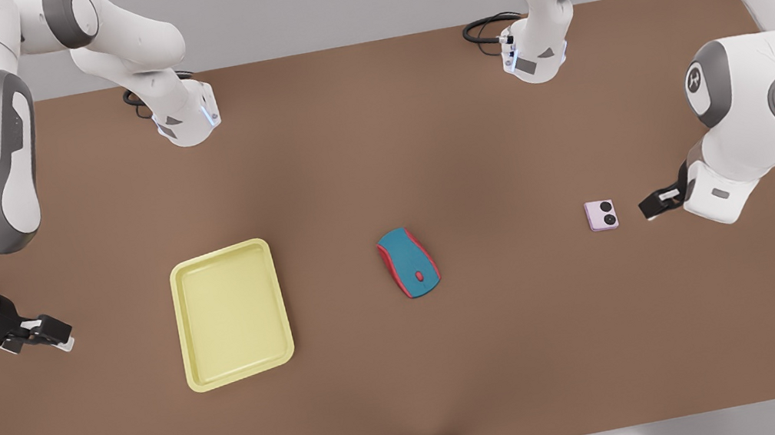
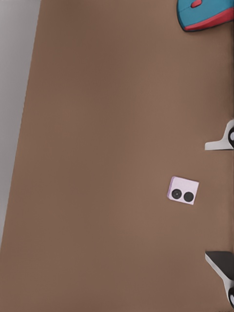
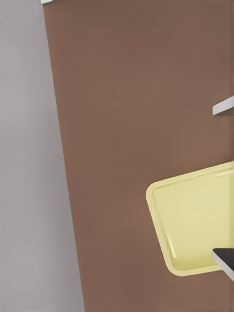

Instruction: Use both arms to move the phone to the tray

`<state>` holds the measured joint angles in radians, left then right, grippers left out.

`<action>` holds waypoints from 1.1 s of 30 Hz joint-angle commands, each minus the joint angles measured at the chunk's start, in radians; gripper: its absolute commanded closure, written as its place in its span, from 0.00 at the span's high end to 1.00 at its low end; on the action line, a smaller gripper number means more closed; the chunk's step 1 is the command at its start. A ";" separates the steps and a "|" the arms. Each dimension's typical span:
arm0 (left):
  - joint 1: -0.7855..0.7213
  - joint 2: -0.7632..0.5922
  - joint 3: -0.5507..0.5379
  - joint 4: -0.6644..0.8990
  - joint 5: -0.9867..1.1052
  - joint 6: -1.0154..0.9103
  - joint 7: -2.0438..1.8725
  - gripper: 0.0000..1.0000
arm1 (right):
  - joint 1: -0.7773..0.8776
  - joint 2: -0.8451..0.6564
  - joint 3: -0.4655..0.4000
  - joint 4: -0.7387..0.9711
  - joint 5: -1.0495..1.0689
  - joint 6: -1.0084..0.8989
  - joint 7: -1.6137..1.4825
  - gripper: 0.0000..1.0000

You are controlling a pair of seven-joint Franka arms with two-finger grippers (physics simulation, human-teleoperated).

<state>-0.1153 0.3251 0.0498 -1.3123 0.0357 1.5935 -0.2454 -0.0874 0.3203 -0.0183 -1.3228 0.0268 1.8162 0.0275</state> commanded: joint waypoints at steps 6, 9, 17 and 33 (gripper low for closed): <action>-0.003 -0.066 0.018 -0.424 -0.004 0.373 0.244 1.00 | 0.002 -0.001 0.000 0.001 0.001 0.000 0.000 1.00; -0.003 -0.086 0.082 -0.639 -0.004 0.591 0.397 1.00 | 0.002 -0.001 0.000 0.001 0.001 0.000 0.000 1.00; -0.003 -0.024 0.108 -0.880 -0.008 0.921 0.417 1.00 | 0.002 0.002 0.000 0.008 0.001 0.000 0.000 1.00; 0.002 0.060 0.104 -0.984 -0.079 1.066 0.577 1.00 | 0.002 0.005 0.000 0.013 0.001 -0.002 0.000 1.00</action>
<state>-0.1140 0.3836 0.1539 -2.2966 -0.0325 2.6034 0.1848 -0.0857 0.3264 -0.0184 -1.3106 0.0263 1.8157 0.0287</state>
